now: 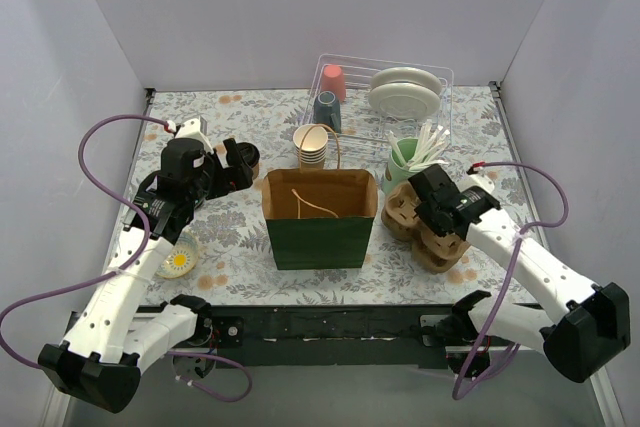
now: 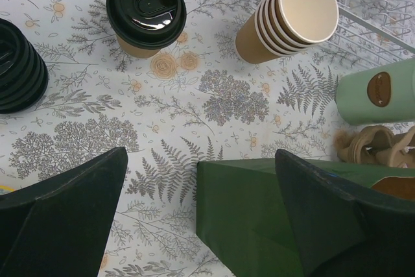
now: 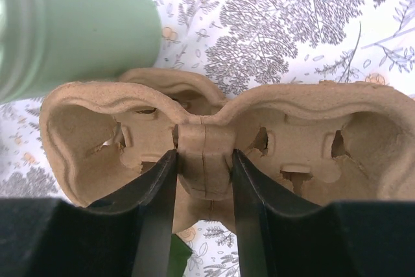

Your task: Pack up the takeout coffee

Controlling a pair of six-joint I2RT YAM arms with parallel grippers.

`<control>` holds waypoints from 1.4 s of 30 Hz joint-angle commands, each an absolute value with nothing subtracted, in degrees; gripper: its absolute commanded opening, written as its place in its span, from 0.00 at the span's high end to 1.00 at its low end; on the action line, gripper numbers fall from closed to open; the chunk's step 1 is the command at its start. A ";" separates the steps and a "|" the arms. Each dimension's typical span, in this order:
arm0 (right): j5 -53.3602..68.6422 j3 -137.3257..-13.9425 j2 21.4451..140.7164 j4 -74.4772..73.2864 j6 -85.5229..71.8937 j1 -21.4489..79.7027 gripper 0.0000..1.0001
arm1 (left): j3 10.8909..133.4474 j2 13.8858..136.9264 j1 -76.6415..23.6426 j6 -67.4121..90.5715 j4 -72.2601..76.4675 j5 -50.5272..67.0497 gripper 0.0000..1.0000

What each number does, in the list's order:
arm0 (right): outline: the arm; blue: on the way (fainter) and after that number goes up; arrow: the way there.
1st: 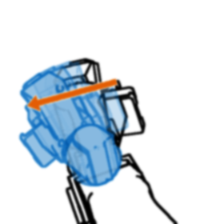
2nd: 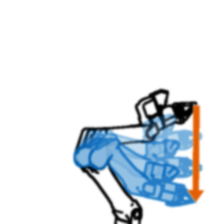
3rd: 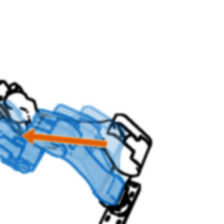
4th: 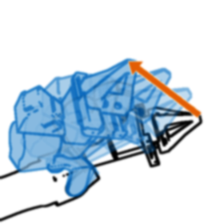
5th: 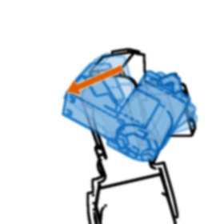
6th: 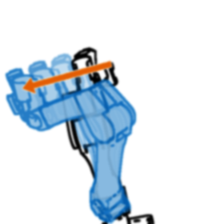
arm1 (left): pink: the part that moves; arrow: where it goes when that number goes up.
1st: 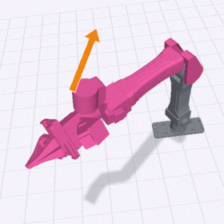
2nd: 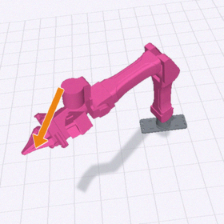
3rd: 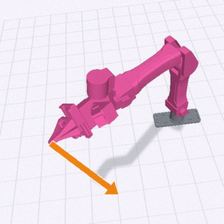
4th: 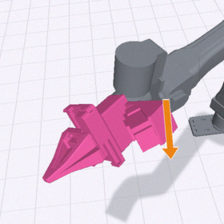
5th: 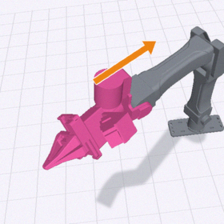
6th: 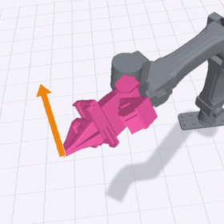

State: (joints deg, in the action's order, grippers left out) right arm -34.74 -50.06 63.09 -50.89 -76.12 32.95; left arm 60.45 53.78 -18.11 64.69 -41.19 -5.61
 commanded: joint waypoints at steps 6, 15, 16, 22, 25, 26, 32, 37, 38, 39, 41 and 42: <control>-35.60 -55.10 51.35 -49.84 -60.93 32.70 0.61 | 63.02 53.17 -17.84 63.19 -42.45 -8.09 0.02; -28.31 -66.35 48.07 -48.25 -49.14 32.70 0.63 | 64.42 53.09 -17.93 62.84 -43.24 -5.89 0.02; -26.21 -67.58 48.34 -48.25 -48.70 32.70 0.63 | 64.86 53.00 -17.93 62.67 -43.42 -5.71 0.02; -19.79 -77.42 51.32 -47.56 -46.15 32.70 0.65 | 66.88 51.95 -17.84 62.66 -44.73 -4.31 0.02; -14.08 -81.47 52.82 -44.58 -44.83 32.70 0.66 | 67.94 51.86 -17.93 63.98 -45.44 -2.47 0.02; -12.15 -82.61 53.26 -43.86 -44.74 32.70 0.66 | 68.29 51.77 -17.84 64.42 -45.27 -1.50 0.02; 4.64 -88.77 58.97 -39.03 -45.61 32.78 0.67 | 67.76 50.80 -17.93 66.88 -43.59 4.30 0.02; 15.89 -90.44 62.75 -33.06 -47.89 32.87 0.67 | 66.62 49.84 -17.93 66.62 -45.35 4.75 0.02; 17.30 -89.83 63.10 -31.92 -48.77 32.96 0.67 | 66.45 49.40 -17.84 66.80 -45.87 5.01 0.02; 19.23 -89.30 63.28 -30.08 -50.78 33.57 0.67 | 66.01 48.61 -17.93 66.80 -45.97 5.18 0.02; 19.60 -86.42 62.58 -29.01 -53.08 34.62 0.67 | 65.92 48.08 -17.84 66.97 -46.84 5.19 0.03; 19.69 -84.66 62.06 -26.57 -55.00 36.11 0.68 | 66.09 47.82 -17.93 67.15 -47.28 5.45 0.03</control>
